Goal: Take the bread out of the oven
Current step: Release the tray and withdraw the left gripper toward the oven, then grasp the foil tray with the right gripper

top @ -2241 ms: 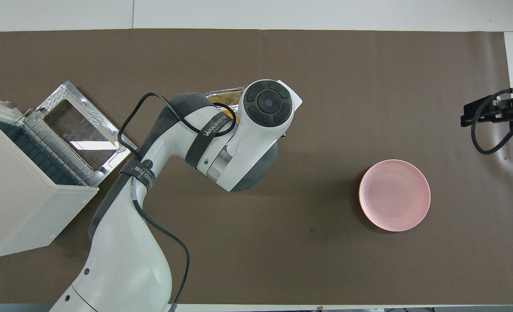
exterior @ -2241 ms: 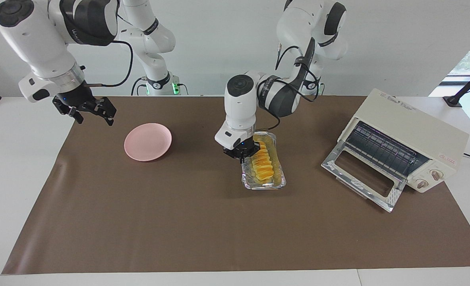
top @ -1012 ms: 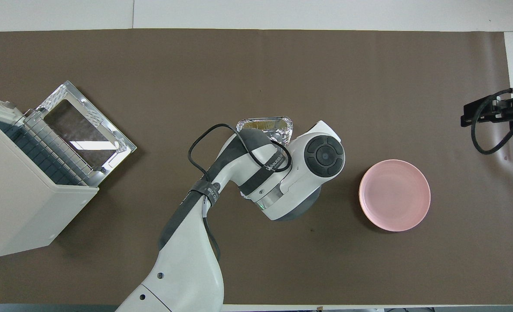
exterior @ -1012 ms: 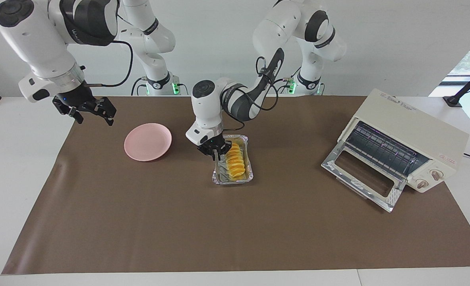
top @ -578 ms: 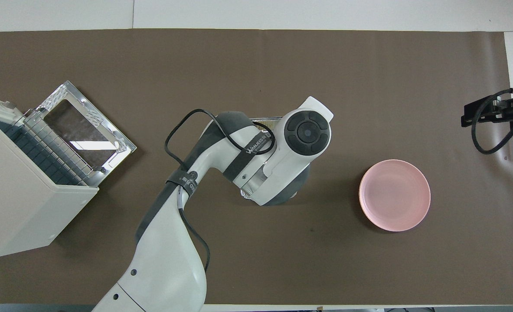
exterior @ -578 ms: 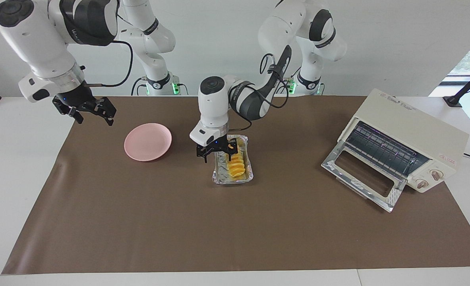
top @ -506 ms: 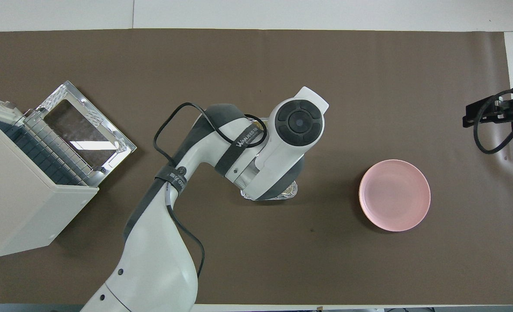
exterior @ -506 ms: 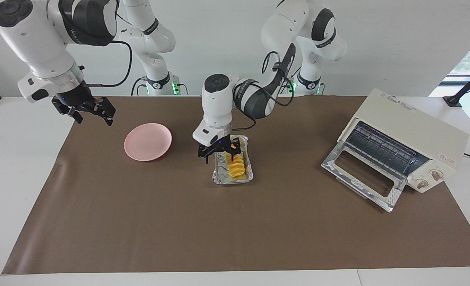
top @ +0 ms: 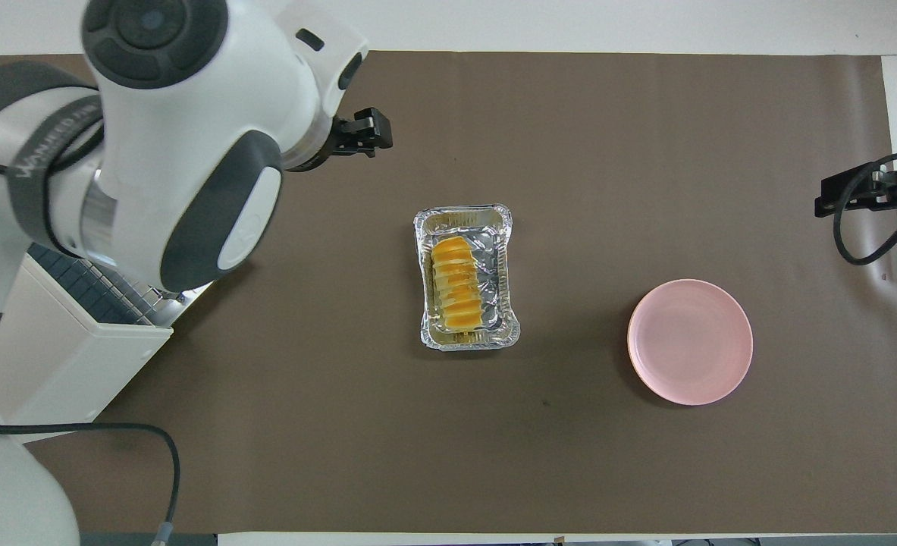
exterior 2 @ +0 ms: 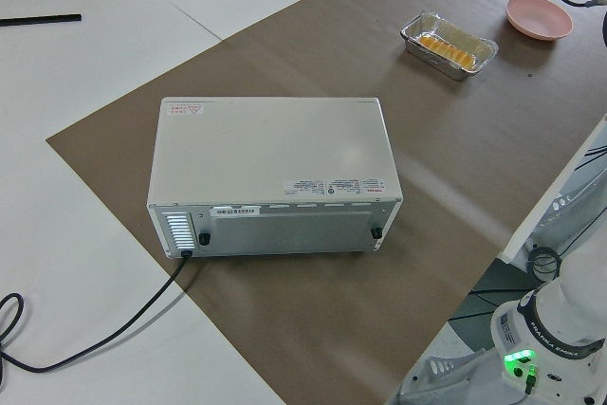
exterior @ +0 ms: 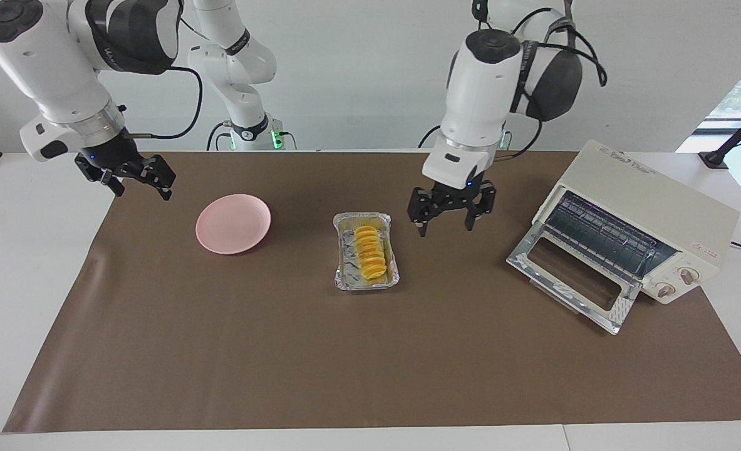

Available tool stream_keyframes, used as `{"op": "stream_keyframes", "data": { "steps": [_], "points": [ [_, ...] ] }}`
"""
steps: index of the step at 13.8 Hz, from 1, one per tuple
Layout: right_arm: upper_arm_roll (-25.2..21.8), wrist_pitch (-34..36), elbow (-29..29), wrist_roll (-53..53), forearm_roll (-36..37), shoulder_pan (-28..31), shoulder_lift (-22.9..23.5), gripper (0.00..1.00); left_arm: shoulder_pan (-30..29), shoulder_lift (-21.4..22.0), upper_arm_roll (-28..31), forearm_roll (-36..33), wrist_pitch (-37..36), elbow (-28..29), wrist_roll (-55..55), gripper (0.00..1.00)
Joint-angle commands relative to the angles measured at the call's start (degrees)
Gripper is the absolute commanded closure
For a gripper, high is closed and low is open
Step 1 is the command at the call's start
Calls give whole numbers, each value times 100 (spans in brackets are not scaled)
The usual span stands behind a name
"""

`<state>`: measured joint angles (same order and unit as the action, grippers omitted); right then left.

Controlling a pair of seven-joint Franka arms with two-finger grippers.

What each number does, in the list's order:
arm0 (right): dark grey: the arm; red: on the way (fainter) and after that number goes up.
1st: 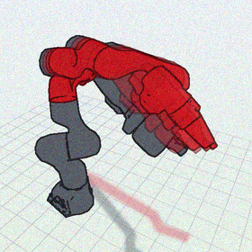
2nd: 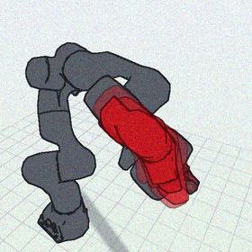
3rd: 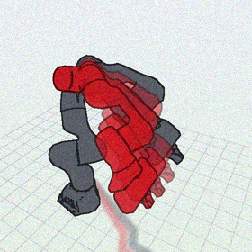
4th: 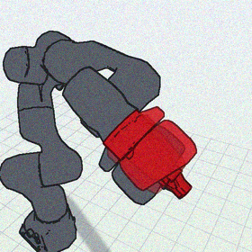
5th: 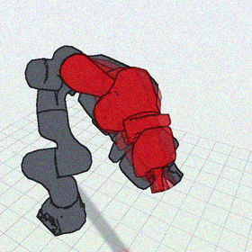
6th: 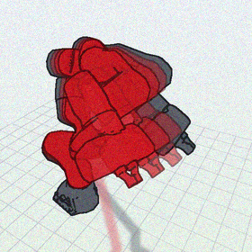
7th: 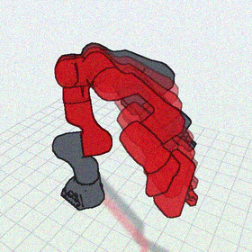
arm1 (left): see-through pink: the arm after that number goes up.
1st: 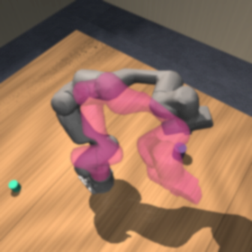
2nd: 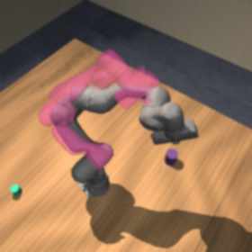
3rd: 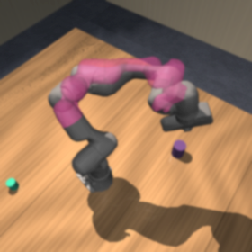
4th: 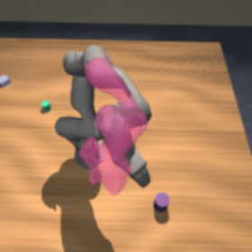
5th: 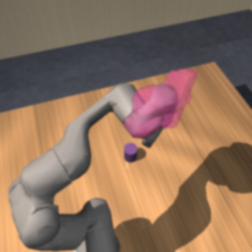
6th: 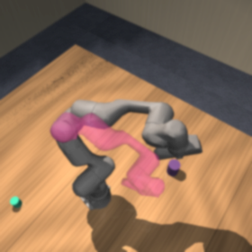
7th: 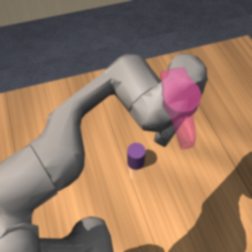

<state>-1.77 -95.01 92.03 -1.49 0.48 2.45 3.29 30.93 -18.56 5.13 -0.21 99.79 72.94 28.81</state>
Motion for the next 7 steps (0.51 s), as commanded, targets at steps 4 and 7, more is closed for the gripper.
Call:
{"op": "stream_keyframes", "data": {
  "steps": [4, 7],
  "points": [
    [720, -859, 359, 536, -74, -7, 250, 0, -1219, 1248, -56, 92, -828, 985, -2062, 0],
    [1038, -1123, 368, 465, -66, -86, 566, 0, -1520, 1451, -47, 57, -1005, 1090, -2090, 0]
  ]
}}
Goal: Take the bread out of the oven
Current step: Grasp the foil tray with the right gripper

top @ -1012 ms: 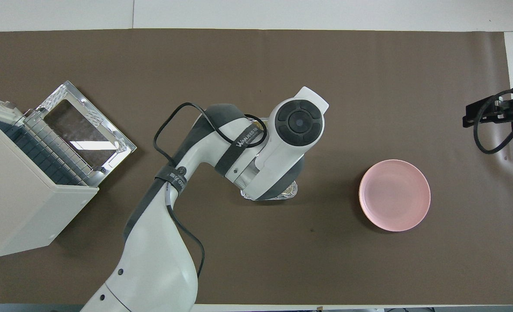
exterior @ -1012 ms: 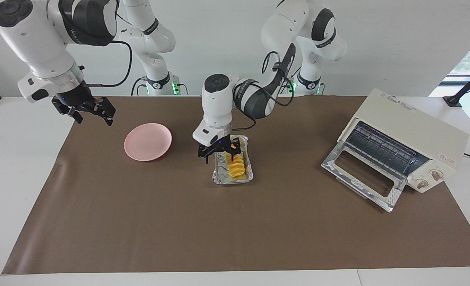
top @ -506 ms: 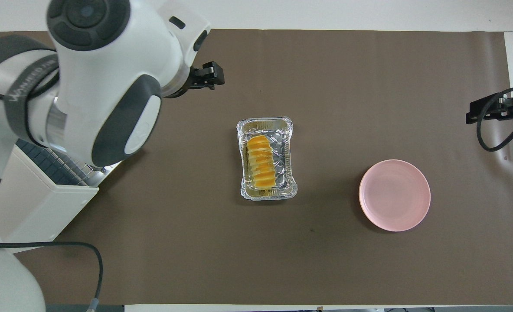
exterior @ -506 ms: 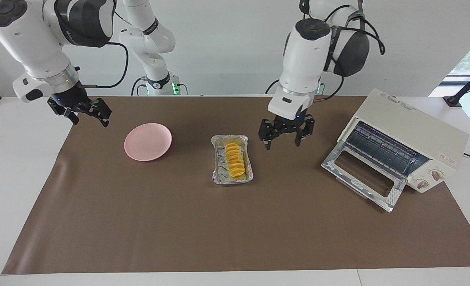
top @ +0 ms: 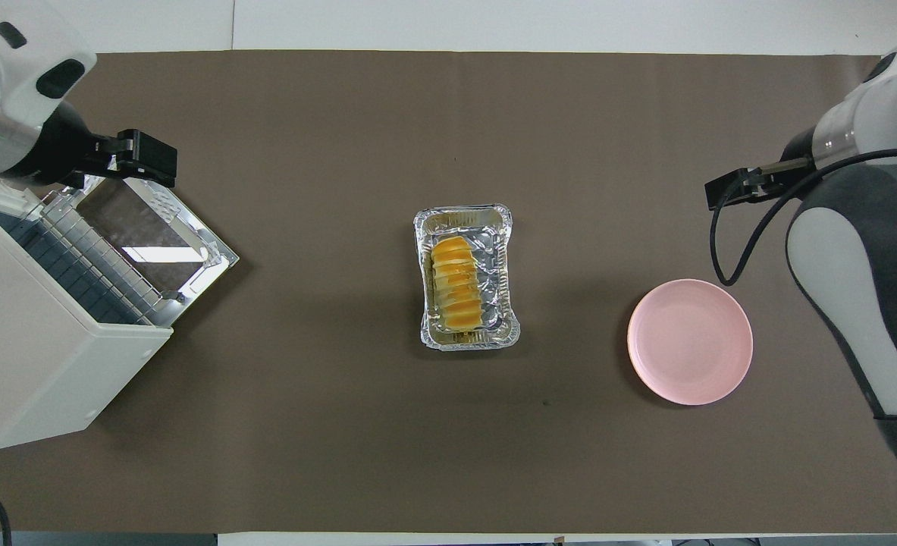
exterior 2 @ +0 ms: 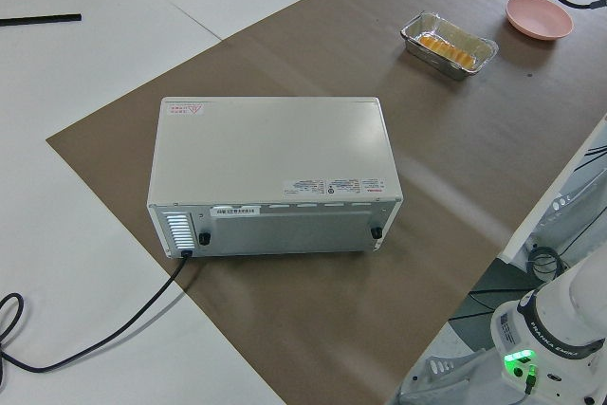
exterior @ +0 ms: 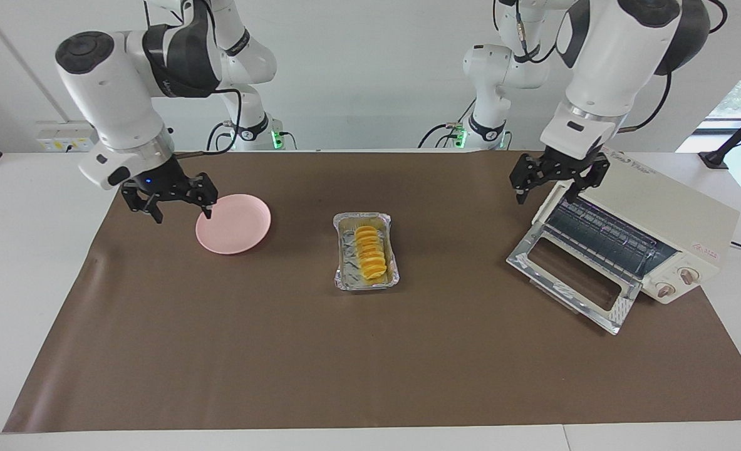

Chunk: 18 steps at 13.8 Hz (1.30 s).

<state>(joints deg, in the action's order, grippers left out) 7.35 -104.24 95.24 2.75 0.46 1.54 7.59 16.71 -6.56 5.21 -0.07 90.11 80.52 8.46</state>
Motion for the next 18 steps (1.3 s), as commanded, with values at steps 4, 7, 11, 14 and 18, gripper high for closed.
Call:
{"op": "stream_keyframes", "data": {
  "steps": [4, 7, 11, 14, 18],
  "points": [
    [126, -1061, 627, -846, -55, -698, 312, 0, -607, 374, -64, 51, -98, 499, -54, 0],
    [126, -1493, 680, -934, -55, -1093, 707, 0, -651, 559, -72, 77, -554, 447, -125, 0],
    [118, -1854, 672, -1811, -55, -1726, 1121, 0, -695, 830, -72, 157, -908, 787, -695, 0],
    [126, -1968, 680, -2505, -46, -1912, 1271, 0, -826, 762, -72, 130, -810, 755, -871, 0],
    [126, -2301, 960, -2937, -46, -2070, 1359, 0, -827, 551, -46, 95, -846, 562, -1118, 0]
  ]
}}
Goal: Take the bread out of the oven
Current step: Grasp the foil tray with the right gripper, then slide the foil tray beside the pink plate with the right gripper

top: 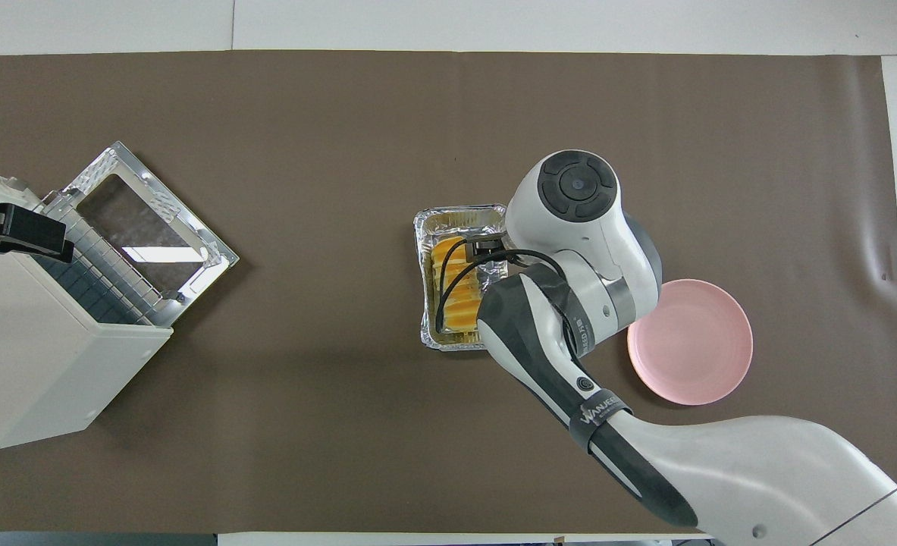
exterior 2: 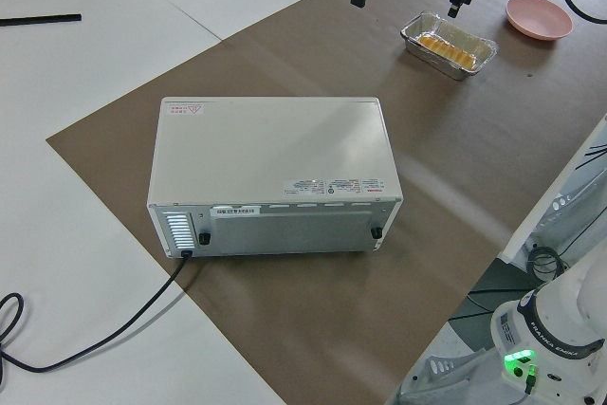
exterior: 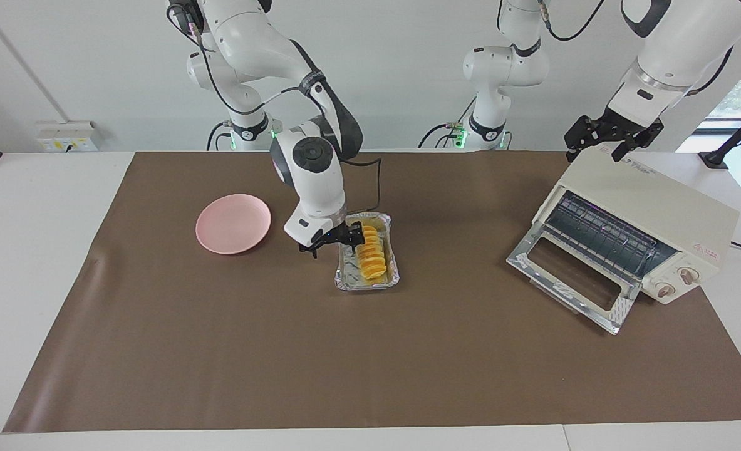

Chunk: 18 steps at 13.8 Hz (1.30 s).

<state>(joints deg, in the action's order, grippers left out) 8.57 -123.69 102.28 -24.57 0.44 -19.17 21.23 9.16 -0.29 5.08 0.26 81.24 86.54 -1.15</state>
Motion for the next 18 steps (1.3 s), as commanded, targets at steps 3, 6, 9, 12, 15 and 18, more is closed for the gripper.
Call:
{"op": "stream_keyframes", "data": {
  "steps": [3, 6, 9, 12, 15, 18],
  "points": [
    [4, -867, 643, -391, -53, -52, -5, 0, -64, -68, -33, 36, 216, -41, -184, 0],
    [4, -1157, 899, -513, -62, -52, -49, 8, 24, -86, -25, 45, 340, -50, -202, 0],
    [4, -1158, 917, -689, -62, -113, -49, 45, 15, -85, -25, 44, 323, -6, -211, 0],
    [4, -1158, 917, -794, -62, -131, -49, 96, 16, -59, -25, 44, 349, 64, -158, 0],
    [4, -1158, 890, -997, -62, -140, -49, 100, -28, -33, -25, 44, 305, 73, -158, 0],
    [-5, -1009, 689, -848, -35, -9, -110, 100, -46, -42, -25, 44, 287, 73, -158, 0]
  ]
}}
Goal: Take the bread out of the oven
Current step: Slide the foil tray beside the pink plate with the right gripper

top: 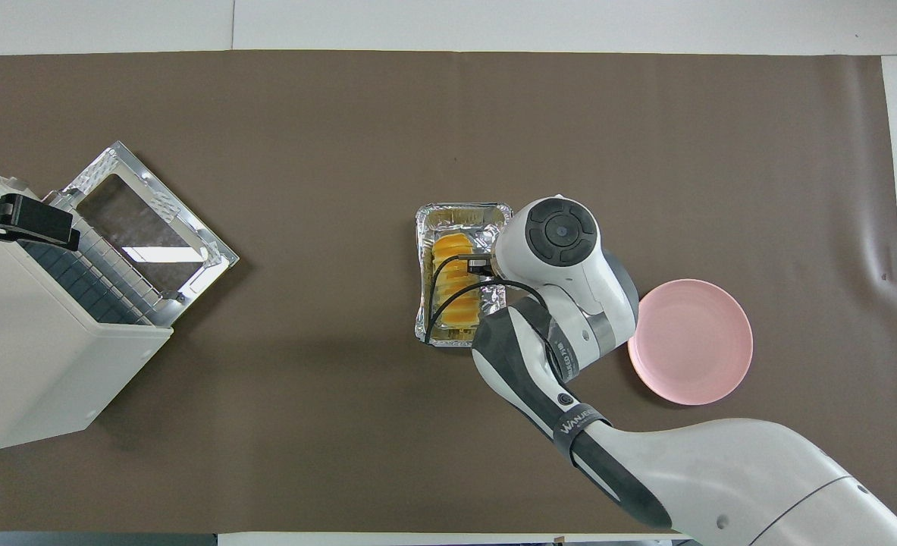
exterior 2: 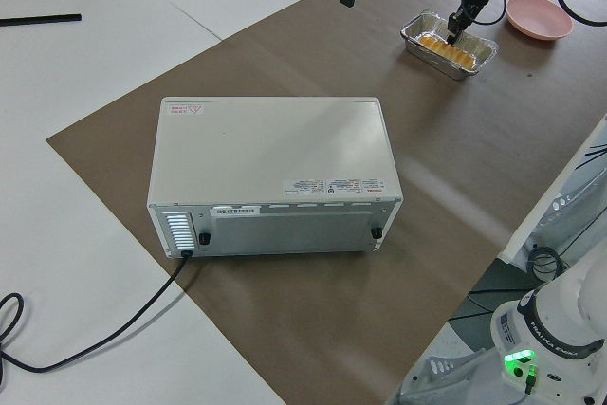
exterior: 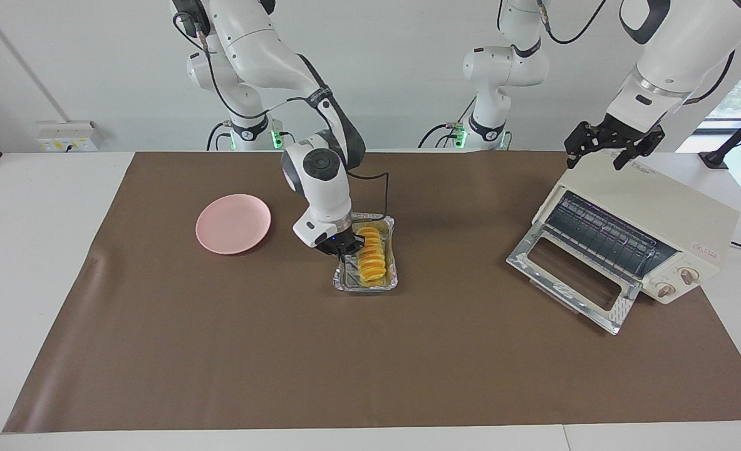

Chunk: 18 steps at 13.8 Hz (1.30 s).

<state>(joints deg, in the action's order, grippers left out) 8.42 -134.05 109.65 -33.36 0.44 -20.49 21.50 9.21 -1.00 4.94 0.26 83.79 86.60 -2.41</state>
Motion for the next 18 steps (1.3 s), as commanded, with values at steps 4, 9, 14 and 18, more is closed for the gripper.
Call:
{"op": "stream_keyframes", "data": {
  "steps": [4, 9, 14, 18],
  "points": [
    [20, 325, -302, 1206, -70, 1036, -409, 100, -51, 38, -10, 44, 32, 68, -32, 0],
    [11, 767, -857, 3068, -667, 2328, -348, 100, -51, 38, -10, 44, 41, 68, -32, 0],
    [2, 581, -1049, 3800, -1133, 3129, 46, 100, -51, 29, -10, 44, 32, 68, -32, 0],
    [-7, 775, -1376, 4355, -1081, 3473, 381, 100, -51, 29, -10, 44, 32, 68, -32, 0]
  ]
}}
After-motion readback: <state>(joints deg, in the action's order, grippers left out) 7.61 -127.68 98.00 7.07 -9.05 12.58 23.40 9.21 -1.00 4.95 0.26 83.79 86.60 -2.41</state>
